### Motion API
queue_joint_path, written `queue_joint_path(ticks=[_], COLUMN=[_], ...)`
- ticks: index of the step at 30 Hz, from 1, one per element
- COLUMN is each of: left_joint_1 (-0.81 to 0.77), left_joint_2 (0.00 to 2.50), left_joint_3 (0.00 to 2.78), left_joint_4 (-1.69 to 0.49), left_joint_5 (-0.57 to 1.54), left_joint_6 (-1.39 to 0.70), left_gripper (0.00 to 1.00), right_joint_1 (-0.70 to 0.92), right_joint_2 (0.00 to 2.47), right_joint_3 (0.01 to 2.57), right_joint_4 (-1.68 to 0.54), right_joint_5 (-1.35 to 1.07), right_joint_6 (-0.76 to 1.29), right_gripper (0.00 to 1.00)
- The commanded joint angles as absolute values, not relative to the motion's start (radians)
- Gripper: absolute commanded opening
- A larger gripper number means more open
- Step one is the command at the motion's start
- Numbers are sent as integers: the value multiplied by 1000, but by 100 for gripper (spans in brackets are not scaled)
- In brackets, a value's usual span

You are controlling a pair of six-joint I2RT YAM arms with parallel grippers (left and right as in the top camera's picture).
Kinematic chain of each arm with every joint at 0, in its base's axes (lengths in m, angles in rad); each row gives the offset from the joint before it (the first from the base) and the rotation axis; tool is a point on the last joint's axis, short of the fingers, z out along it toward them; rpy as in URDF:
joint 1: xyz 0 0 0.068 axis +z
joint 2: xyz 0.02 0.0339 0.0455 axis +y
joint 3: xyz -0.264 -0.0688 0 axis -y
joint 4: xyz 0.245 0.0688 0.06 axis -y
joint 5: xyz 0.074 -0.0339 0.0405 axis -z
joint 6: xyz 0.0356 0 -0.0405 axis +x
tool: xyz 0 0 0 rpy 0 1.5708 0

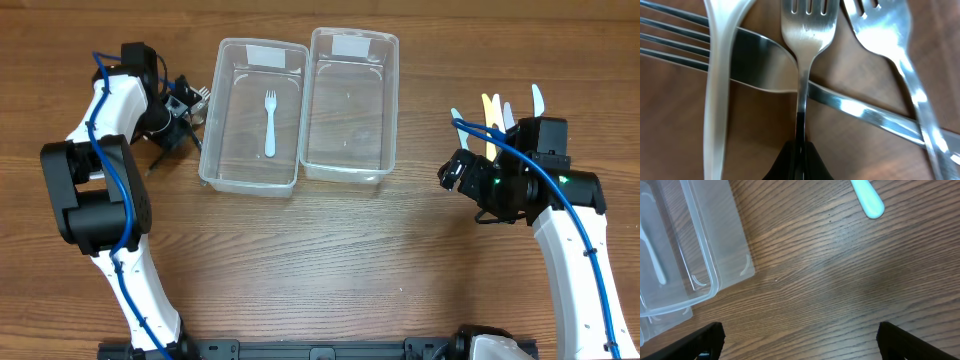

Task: Pack container
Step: 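Place the metal fork into the left container and release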

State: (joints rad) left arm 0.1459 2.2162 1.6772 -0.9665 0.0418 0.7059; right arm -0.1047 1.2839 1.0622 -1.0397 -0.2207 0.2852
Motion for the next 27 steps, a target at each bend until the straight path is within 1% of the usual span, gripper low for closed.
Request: queue_joint_path(ticks=[1,7,10,13,16,18,20,24,26,27], left_joint_1=[152,150,150,143,111,74,21,-83,-132,-169], left_joint_2=[2212,2170,2154,2138,2129,2131,2132,2138,2142,2146], left_joint_3=[1824,2055,2142,2205,2224,2220,2198,2141,2096,2054], left_joint_4=[-1082,-1253,-1285,-1309,-1305,-1297,-1267,-1198,-1153,-1114], left_joint_5=[108,132,142,274,459,509,501,413,343,299], left_joint_6=[614,589,559,469,305,250,215,147,50,-33], left_gripper=[4,4,4,4,4,4,4,4,4,4], right_joint_1=[-109,-109,-109,-109,-109,-109,-109,-109,-109,-109], right_joint_2=[1276,1276,1276,1276,1276,1276,1276,1276,1276,1276], right_joint_3=[1090,1090,1090,1090,1090,1090,1090,1090,1090,1090], right_joint_4=[-1035,-1036,-1036,-1035,-1034,-1034,-1035,-1035,-1035,-1035], right_joint_5=[-211,-211,-211,-211,-211,-211,-211,-211,-211,-211], right_joint_6=[289,290,290,289,289,289,290,289,290,290], right_gripper=[100,100,100,100,100,100,100,100,100,100])
